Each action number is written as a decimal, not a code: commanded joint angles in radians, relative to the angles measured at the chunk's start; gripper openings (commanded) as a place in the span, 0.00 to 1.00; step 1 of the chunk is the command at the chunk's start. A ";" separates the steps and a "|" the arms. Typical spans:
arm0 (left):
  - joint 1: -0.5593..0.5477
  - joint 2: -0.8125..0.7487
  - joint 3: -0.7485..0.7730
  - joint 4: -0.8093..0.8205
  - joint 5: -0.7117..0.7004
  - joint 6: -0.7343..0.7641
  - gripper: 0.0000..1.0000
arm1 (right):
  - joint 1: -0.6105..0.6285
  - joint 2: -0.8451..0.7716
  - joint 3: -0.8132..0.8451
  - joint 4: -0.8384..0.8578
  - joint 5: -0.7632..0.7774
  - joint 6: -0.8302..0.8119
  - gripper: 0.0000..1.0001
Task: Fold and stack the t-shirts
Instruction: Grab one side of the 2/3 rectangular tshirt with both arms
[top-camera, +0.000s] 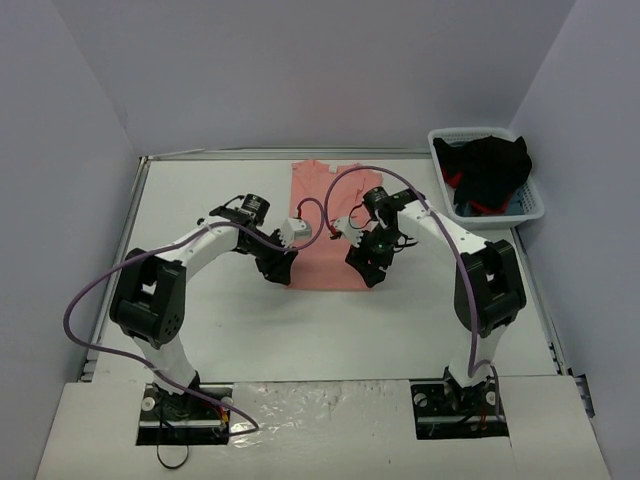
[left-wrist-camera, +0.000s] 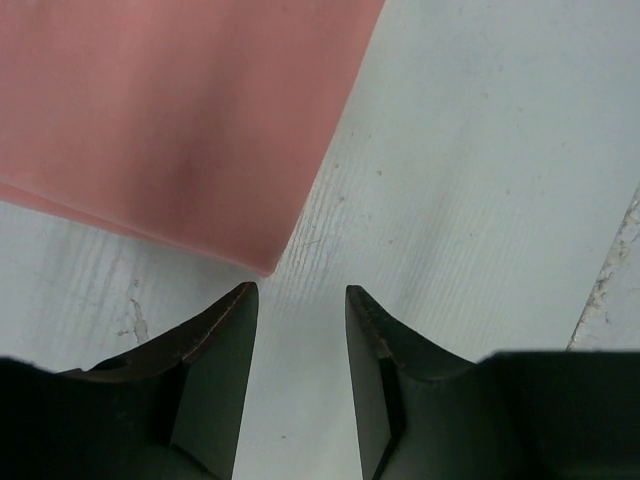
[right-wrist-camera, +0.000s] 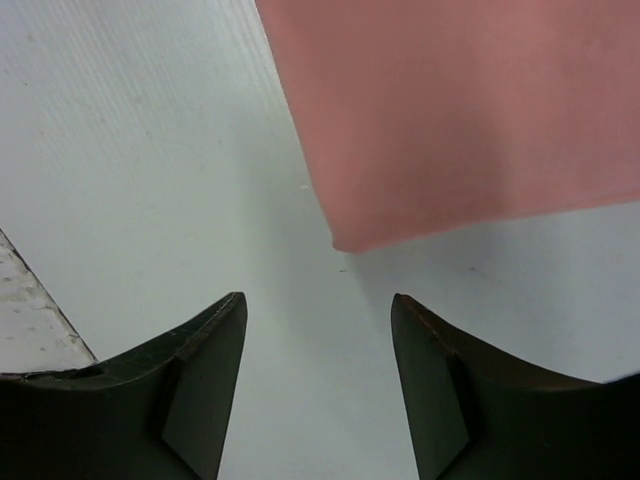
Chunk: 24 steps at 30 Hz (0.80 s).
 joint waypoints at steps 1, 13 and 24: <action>-0.010 0.003 -0.015 0.081 0.041 -0.012 0.39 | 0.045 -0.023 -0.032 0.038 -0.004 0.057 0.55; -0.013 0.077 -0.052 0.132 0.076 -0.044 0.38 | 0.061 0.040 -0.045 0.059 0.022 0.075 0.54; -0.014 0.075 -0.063 0.142 -0.019 -0.072 0.37 | 0.059 0.100 -0.025 0.064 0.023 0.063 0.55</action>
